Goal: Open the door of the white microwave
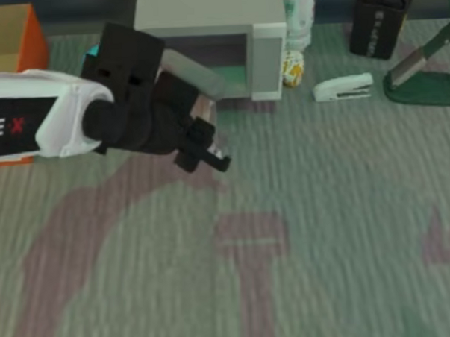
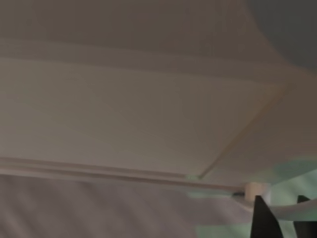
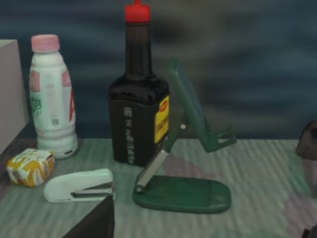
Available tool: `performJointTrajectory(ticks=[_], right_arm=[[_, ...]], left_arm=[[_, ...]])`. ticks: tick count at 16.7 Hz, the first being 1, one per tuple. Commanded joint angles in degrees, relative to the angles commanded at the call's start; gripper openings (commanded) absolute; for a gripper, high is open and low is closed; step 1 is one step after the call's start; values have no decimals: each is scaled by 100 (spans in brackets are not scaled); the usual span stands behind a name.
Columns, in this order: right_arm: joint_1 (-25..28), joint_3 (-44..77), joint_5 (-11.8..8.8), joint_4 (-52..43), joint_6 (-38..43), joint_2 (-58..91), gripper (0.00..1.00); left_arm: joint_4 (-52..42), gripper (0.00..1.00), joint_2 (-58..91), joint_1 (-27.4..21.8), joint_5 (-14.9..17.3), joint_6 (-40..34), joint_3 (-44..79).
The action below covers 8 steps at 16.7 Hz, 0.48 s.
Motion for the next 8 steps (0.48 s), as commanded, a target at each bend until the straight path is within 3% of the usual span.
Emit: performJointTrajectory(ticks=[8], right_arm=[[0, 0, 0, 0, 0, 0, 100]], left_arm=[[-8, 0, -4, 15, 21, 33, -13]])
